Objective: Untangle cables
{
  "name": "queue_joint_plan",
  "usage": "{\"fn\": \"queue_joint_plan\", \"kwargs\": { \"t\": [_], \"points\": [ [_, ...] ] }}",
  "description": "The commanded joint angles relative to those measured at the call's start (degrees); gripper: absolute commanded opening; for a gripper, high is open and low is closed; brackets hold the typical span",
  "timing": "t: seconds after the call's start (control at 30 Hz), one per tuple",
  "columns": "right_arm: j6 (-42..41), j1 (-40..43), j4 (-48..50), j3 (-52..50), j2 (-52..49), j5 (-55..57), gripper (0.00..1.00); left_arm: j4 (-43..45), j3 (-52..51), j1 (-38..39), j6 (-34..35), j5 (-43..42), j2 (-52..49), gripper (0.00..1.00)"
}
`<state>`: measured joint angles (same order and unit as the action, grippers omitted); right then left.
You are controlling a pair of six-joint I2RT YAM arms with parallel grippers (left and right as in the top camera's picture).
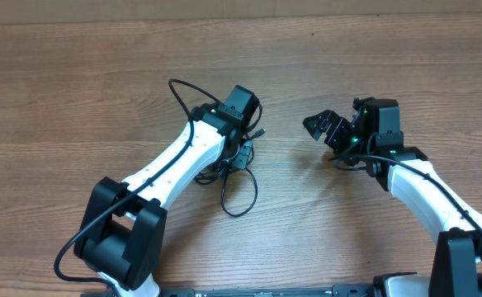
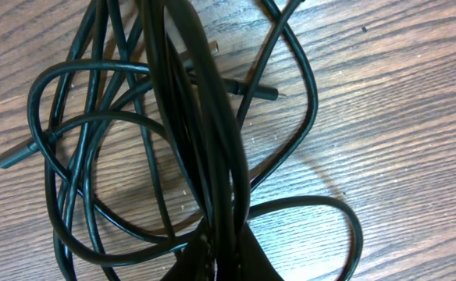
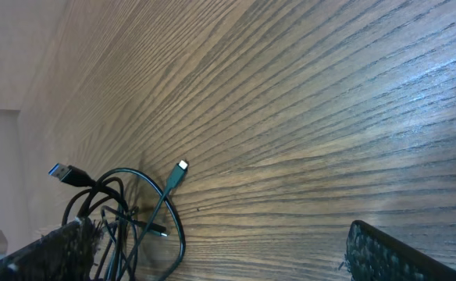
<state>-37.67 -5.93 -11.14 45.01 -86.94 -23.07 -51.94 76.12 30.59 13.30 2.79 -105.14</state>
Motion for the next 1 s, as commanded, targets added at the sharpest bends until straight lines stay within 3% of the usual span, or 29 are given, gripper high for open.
{"fn": "queue_joint_plan", "kwargs": {
  "t": [0.0, 0.3, 0.57, 0.6, 0.67, 0.97],
  "points": [
    [0.3, 0.3, 0.3, 0.7, 1.4, 0.6, 1.00, -0.3, 1.3, -0.7, -1.2, 0.3, 0.8, 0.05],
    [0.3, 0.3, 0.3, 0.7, 1.4, 0.6, 1.00, -0.8, 1.3, -1.1, -3.0, 0.4, 0.8, 0.05],
    [0.3, 0.3, 0.3, 0.7, 1.4, 0.6, 1.00, -1.8, 1.3, -3.3, -2.9, 0.8, 0.8, 0.30],
    [0.3, 0.3, 0.3, 0.7, 1.4, 0.6, 1.00, -1.9, 1.3, -3.9, -2.6, 0.8, 0.8, 0.27],
    [0.3, 0.3, 0.3, 0.7, 1.4, 0.6, 1.00, -2.0, 1.3, -4.7, -2.1, 0.7, 0.8, 0.04],
    [0.3, 0.3, 0.3, 0.7, 1.4, 0.5, 1.00, -2.7, 1.3, -6.7, -5.3, -5.0, 0.8, 0.04]
  ]
}}
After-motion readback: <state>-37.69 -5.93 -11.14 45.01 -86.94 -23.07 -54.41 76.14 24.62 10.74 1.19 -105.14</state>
